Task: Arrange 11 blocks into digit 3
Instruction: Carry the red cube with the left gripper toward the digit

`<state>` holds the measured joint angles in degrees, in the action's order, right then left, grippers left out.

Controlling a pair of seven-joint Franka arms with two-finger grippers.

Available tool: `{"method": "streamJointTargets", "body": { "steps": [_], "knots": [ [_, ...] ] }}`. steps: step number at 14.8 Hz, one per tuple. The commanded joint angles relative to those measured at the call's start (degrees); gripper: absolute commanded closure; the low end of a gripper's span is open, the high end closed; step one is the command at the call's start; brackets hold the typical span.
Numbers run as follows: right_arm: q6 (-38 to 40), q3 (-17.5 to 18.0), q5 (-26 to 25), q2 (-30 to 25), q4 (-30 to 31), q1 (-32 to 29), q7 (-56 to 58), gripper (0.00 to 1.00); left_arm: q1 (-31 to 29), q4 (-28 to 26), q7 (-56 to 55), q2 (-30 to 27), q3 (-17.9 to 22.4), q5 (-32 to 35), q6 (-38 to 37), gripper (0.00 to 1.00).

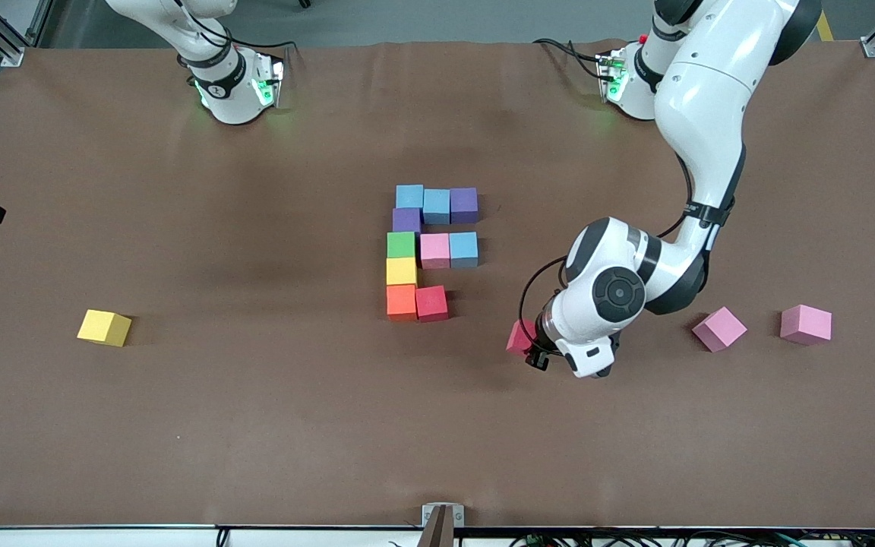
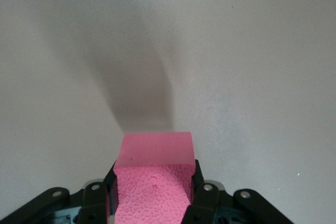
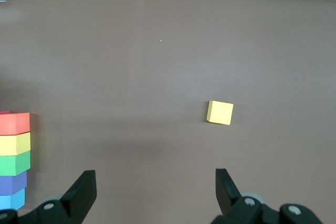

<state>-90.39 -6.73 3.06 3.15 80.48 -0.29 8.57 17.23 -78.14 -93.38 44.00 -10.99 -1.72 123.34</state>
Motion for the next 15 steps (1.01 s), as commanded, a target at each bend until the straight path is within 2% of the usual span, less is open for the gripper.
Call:
{"method": "streamJointTargets", "body": {
  "steps": [1,4,8,12,15],
  "knots": [
    [-0.2,0.4,-1.0,-0.6,0.4,-0.3,-0.2,0.00,-0.1,2.6,-0.8,1.1,0.3,-3.2,-3.1,0.97],
    [-0.2,0.3,-1.0,-0.6,0.4,-0.3,-0.2,0.00,1.2,3.3,-2.0,1.4,1.1,-4.7,-4.9,0.97],
    [-0.3,0.4,-0.9,-0.6,0.4,-0.3,-0.2,0.00,8.7,3.0,-15.3,1.6,6.7,-4.3,-5.0,0.99],
    [-0.3,0.4,-0.9,-0.6,0.4,-0.3,-0.2,0.00,12.9,2.8,-25.1,3.2,7.0,-2.7,-4.8,0.99],
    [-0.3,0.3,-0.9,-0.6,0.4,-0.3,-0.2,0.00,15.9,2.9,-37.1,4.3,7.2,2.8,-3.9,0.98]
  ]
}}
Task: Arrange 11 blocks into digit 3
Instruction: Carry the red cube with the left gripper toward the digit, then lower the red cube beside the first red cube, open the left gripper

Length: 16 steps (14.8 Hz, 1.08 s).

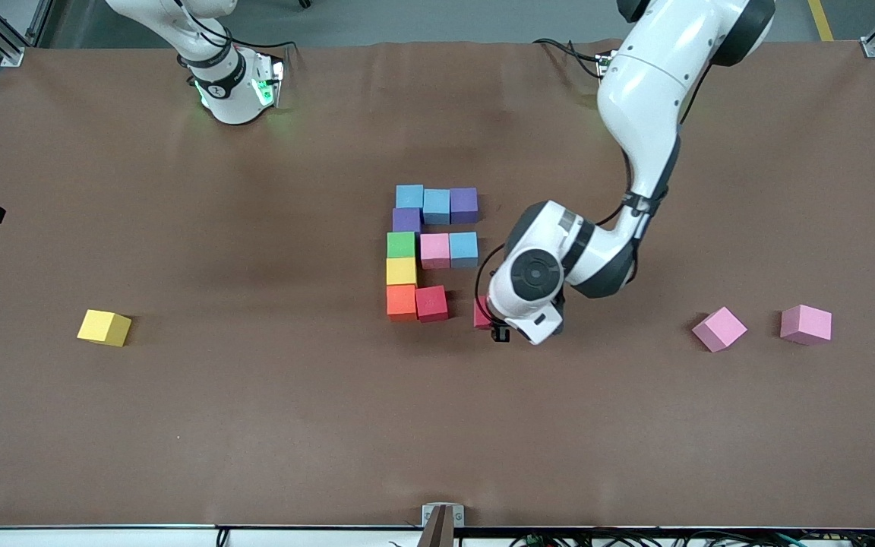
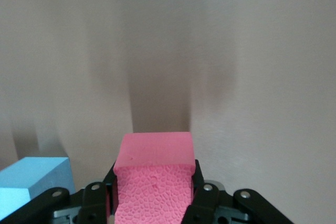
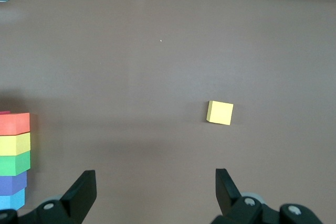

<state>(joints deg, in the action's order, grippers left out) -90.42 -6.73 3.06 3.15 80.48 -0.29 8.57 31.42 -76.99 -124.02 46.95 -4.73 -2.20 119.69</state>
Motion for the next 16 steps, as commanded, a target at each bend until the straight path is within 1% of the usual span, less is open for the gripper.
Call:
{"method": "streamJointTargets", "body": {
  "steps": [1,5,9,11,16],
  "knots": [
    [-0.3,0.4,-1.0,-0.6,0.4,-0.3,-0.2,0.00,2.2,1.8,-8.6,1.7,0.9,4.1,-0.3,0.98],
    [-0.3,0.3,-1.0,-0.6,0.4,-0.3,-0.2,0.00,4.7,1.8,-10.5,2.1,0.9,4.3,-0.2,0.98],
    [-0.3,0.3,-1.0,-0.6,0.4,-0.3,-0.2,0.00,7.0,1.8,-9.8,2.4,0.9,4.7,1.4,0.97],
    [-0.3,0.3,-1.0,-0.6,0.4,-0.3,-0.2,0.00,7.2,1.6,-9.8,2.4,0.9,4.8,3.3,0.97],
    [-0.3,0.4,-1.0,-0.6,0.4,-0.3,-0.2,0.00,7.2,1.6,-9.8,2.8,0.9,7.3,3.7,0.97]
  ]
}}
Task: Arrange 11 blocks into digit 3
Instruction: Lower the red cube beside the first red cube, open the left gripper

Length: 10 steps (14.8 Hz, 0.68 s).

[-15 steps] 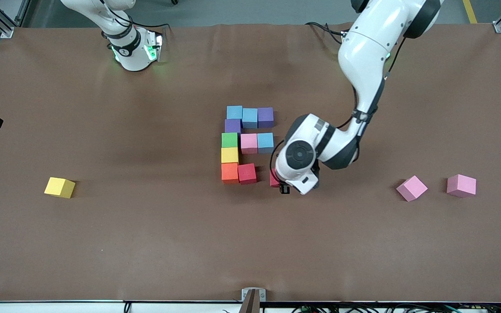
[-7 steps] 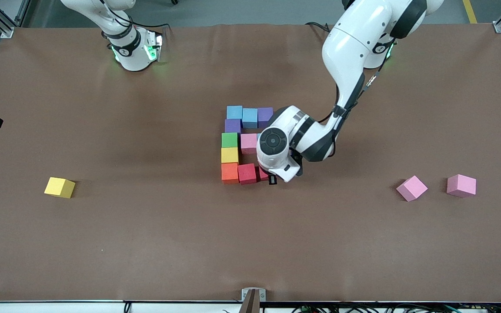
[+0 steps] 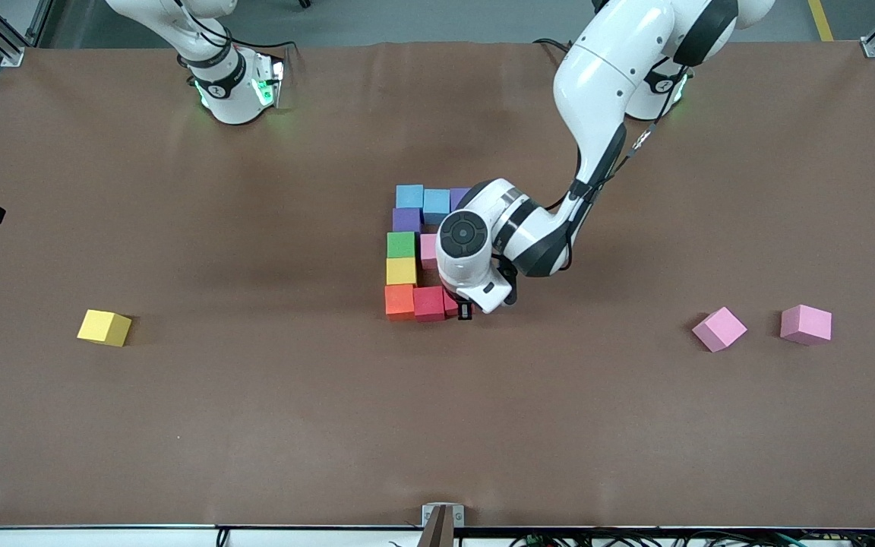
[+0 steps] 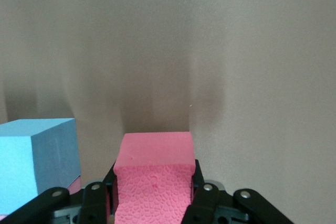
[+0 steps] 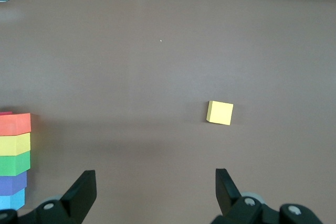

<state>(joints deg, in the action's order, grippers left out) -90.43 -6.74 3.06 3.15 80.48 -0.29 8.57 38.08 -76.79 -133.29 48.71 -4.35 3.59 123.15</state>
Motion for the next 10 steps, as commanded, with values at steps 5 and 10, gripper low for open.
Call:
{"method": "streamJointTargets", "body": {
  "steps": [5,10],
  "knots": [
    [-0.3,0.3,-1.0,-0.6,0.4,-0.3,-0.2,0.00,0.3,1.0,-0.6,1.1,0.3,1.5,0.3,0.97],
    [-0.3,0.3,-1.0,-0.6,0.4,-0.3,-0.2,0.00,0.3,0.7,-0.6,1.8,0.1,1.4,3.2,0.96]
  ]
}}
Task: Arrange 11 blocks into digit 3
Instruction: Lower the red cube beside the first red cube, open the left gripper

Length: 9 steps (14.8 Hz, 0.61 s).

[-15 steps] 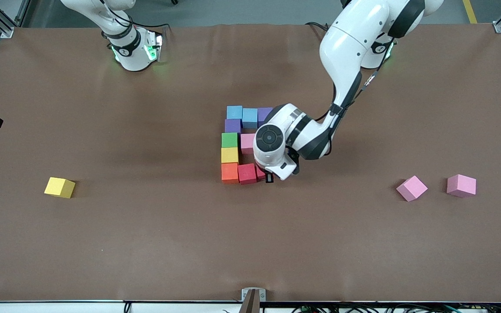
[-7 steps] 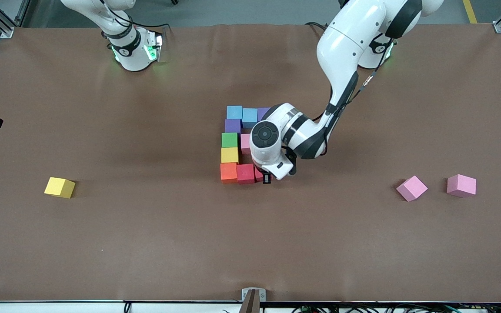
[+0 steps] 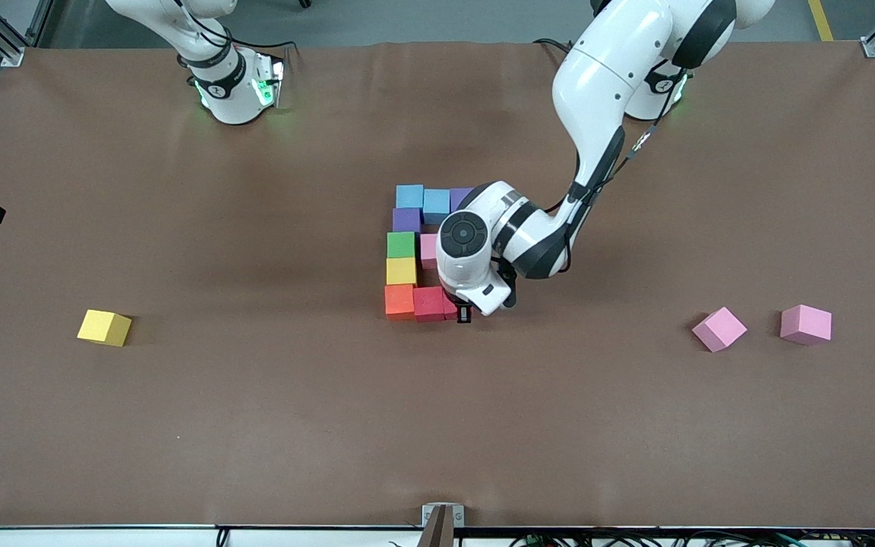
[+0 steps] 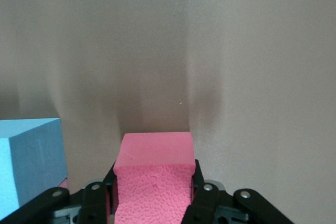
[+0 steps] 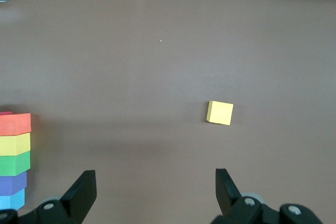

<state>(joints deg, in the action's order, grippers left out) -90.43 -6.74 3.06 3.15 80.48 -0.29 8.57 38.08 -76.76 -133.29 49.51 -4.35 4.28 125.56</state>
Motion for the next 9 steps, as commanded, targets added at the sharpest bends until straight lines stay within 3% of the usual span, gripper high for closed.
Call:
{"method": "streamJointTargets", "body": {
  "steps": [1,3,5,6,8,9],
  "knots": [
    [-0.3,0.3,-1.0,-0.6,0.4,-0.3,-0.2,0.00,0.2,0.7,-0.5,1.0,0.1,0.8,0.8,0.94],
    [-0.3,0.3,-1.0,-0.6,0.4,-0.3,-0.2,0.00,0.1,0.7,2.0,0.9,0.1,0.5,0.8,0.88],
    [-0.3,0.4,-0.9,-0.5,0.4,-0.3,-0.2,0.00,-0.1,0.7,2.1,0.8,0.1,0.5,0.8,0.74],
    [-0.3,0.4,-1.0,-0.6,0.4,-0.3,-0.2,0.00,-0.3,0.7,2.1,0.8,0.1,0.5,0.8,0.56],
    [-0.3,0.3,-0.9,-0.5,0.4,-0.3,-0.2,0.00,-0.2,0.7,2.6,0.7,0.1,1.0,0.7,0.01],
    [-0.3,0.4,-1.0,-0.6,0.4,-0.3,-0.2,0.00,-0.3,0.7,3.1,0.4,0.1,1.0,0.7,0.00]
  ]
}}
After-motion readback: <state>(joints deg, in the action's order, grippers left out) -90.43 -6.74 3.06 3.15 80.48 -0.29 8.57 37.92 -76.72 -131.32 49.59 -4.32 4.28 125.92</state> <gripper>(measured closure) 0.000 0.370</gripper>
